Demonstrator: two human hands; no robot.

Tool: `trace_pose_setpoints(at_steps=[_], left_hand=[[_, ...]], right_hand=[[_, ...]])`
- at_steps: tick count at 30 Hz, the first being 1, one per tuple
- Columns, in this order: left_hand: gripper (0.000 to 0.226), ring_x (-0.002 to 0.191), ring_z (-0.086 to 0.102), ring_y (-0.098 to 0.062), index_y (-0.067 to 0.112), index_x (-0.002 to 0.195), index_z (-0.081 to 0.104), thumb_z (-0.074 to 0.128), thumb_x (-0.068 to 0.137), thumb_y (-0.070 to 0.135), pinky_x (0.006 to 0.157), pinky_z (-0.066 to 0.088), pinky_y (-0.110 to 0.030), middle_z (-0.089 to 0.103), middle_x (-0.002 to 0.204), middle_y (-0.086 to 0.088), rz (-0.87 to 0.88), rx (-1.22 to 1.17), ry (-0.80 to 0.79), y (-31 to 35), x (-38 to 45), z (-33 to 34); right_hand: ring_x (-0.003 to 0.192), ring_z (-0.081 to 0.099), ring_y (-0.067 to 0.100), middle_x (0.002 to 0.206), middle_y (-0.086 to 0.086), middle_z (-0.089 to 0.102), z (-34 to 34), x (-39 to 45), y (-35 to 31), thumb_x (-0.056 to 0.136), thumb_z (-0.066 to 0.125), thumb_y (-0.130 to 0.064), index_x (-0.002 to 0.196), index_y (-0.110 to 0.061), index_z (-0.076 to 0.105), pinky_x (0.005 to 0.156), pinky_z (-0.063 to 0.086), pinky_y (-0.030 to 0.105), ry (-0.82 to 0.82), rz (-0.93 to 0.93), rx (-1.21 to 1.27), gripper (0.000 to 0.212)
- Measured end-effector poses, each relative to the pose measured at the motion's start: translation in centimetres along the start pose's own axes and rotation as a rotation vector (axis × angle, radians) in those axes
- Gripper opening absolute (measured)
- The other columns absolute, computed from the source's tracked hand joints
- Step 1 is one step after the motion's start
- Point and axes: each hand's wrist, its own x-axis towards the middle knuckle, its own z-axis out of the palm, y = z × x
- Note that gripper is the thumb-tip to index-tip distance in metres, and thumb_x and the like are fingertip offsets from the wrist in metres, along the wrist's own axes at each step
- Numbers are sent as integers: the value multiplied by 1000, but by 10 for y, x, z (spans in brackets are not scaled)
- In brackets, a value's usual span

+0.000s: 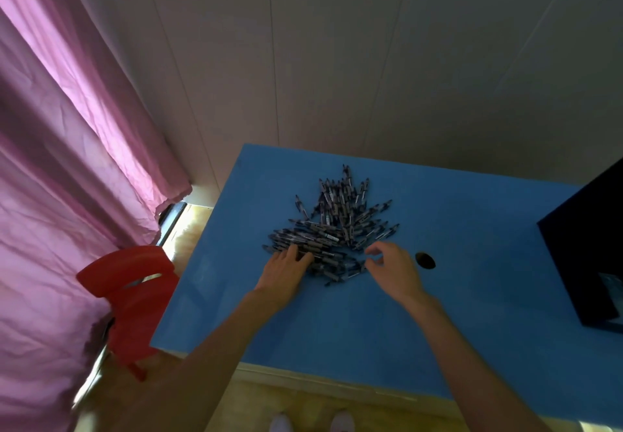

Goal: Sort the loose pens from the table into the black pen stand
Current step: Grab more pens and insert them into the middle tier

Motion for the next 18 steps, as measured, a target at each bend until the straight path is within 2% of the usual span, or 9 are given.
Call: trace_pose_setpoints(at_steps=[5,8,10,12,14,16,18], left_hand=[[52,98,53,-29,13,138,36,56,90,15,76,31,-34,45,125,-10,-27,-16,-28,-12,-9,-1],[46,89,55,-30,12,136,37,48,93,26,69,37,-36,49,119,-11,-134,-148,-56,-14,-14,0],[36,83,56,-27,14,121,44,46,95,39,66,41,-35,52,108,-9,-246,-263,-33,-11,-18,0],[38,76,56,-22,15,100,51,50,92,52,62,43,-33,56,90,-4,-350,-354,-43,-5,-18,2],[42,62,52,-17,16,77,50,56,89,56,53,40,-28,53,71,-1,-467,-527,-52,3,-16,5],[47,54,50,-16,16,67,43,61,86,55,47,40,-27,49,62,-1,-572,-705,-42,10,-15,10],[49,51,59,-20,11,64,52,63,83,54,49,54,-32,59,60,-2,-641,-834,-55,16,-15,13]], right_hand=[[96,61,10,116,-5,63,5,2,-7,94,61,-20,111,-20,67,83,51,28,-2,-15,-1,18],[96,61,10,116,-5,62,9,1,-10,95,61,-20,111,-20,67,83,50,27,-10,-15,-13,17],[95,61,10,117,-4,63,12,0,-10,95,61,-21,112,-21,67,83,51,28,-15,-10,-17,18],[94,61,10,115,-3,64,14,-2,-10,95,61,-20,112,-20,67,83,52,28,-16,-11,-20,18],[94,61,10,114,-3,64,17,-4,-10,95,61,-20,113,-19,68,83,51,26,-14,-13,-27,19],[94,61,11,114,-3,65,18,-6,-9,95,61,-19,114,-18,68,82,50,25,-14,-19,-36,20],[95,62,12,113,-2,65,19,-8,-8,95,61,-19,113,-18,68,84,52,28,-17,-22,-39,20]])
